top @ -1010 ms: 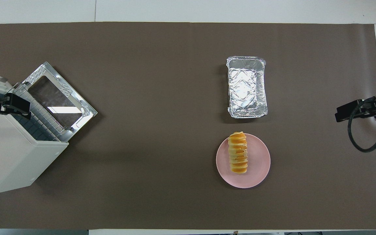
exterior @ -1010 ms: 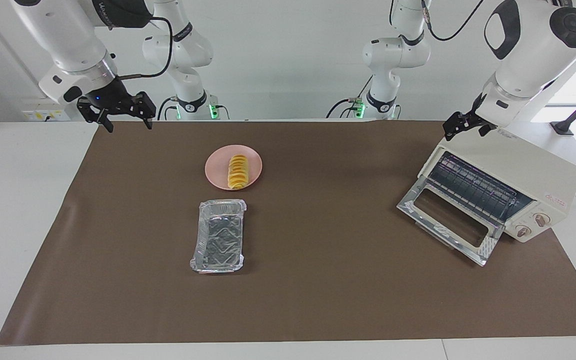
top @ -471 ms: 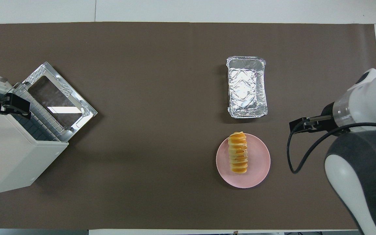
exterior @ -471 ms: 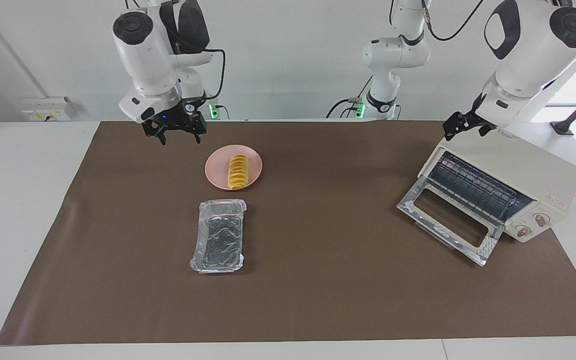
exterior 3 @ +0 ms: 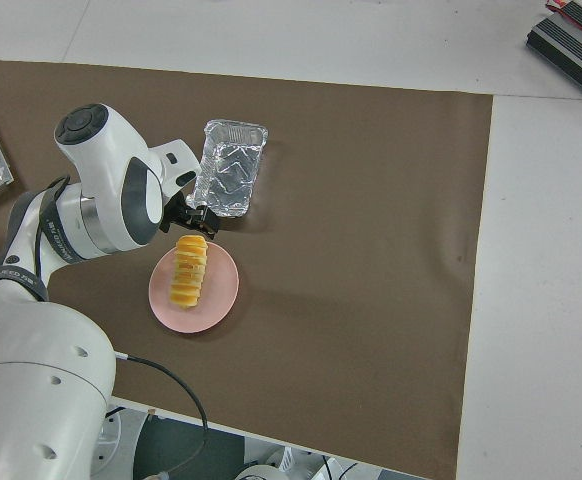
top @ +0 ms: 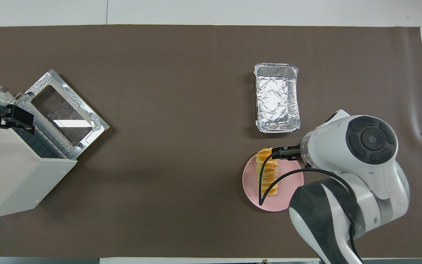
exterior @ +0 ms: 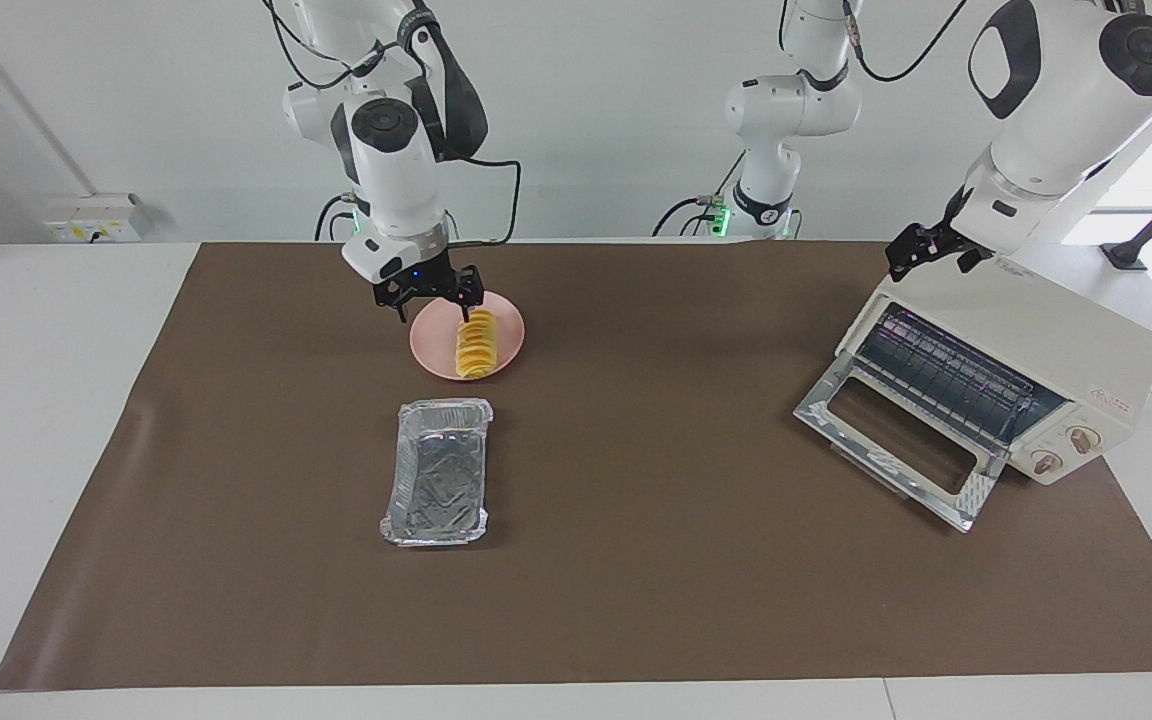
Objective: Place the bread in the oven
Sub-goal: 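Reach the right gripper down to the bread stack on the pink plate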
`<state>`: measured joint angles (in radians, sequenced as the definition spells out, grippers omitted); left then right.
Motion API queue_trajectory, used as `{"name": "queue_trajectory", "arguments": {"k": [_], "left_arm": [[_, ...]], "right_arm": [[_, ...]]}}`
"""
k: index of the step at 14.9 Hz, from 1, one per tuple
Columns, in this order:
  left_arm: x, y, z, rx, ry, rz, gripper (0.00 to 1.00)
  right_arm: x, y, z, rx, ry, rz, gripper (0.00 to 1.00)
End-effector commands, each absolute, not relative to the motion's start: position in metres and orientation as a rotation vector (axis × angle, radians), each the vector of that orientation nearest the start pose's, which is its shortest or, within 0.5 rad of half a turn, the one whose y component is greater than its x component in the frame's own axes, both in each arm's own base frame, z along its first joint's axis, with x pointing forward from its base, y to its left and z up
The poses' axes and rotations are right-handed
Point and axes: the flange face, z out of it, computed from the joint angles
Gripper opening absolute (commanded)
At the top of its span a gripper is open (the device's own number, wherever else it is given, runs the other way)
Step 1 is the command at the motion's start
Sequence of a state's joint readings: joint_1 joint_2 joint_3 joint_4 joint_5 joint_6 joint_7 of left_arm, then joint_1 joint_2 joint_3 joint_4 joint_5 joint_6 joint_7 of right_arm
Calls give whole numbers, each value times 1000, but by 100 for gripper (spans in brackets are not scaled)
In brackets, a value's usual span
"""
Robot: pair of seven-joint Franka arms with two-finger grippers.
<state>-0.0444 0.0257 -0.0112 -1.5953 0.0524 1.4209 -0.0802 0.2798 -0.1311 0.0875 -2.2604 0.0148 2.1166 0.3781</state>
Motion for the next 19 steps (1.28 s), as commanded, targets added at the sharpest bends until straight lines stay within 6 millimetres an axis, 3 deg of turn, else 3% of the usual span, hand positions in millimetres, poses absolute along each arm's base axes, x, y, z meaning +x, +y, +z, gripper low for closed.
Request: {"name": "queue_trajectory", "arguments": {"k": [1, 4, 7, 12, 16, 17, 18, 19], "left_arm": [[539, -21, 591, -3082, -47, 278, 100], [539, -21, 592, -3083, -47, 276, 100], [539, -21, 591, -3082, -47, 278, 100], [539, -21, 591, -3082, -47, 278, 100], [539, -21, 592, -3083, -47, 276, 100], [539, -21, 592, -3083, -47, 276, 100], [539, -21, 591, -3082, -47, 278, 100], [539, -21, 591, -3082, -47, 278, 100]], "right_arm": [[448, 178, 384, -3111, 70, -21, 100], [427, 204, 353, -3091, 106, -55, 100], [422, 217, 340, -3085, 106, -65, 100], [411, 211, 314, -3078, 91, -94, 100], [410, 210, 308, -3075, 81, -105, 100], [409, 209, 306, -3075, 81, -105, 93], [409, 209, 304, -3077, 81, -99, 64], [410, 210, 302, -3075, 82, -103, 9]]}}
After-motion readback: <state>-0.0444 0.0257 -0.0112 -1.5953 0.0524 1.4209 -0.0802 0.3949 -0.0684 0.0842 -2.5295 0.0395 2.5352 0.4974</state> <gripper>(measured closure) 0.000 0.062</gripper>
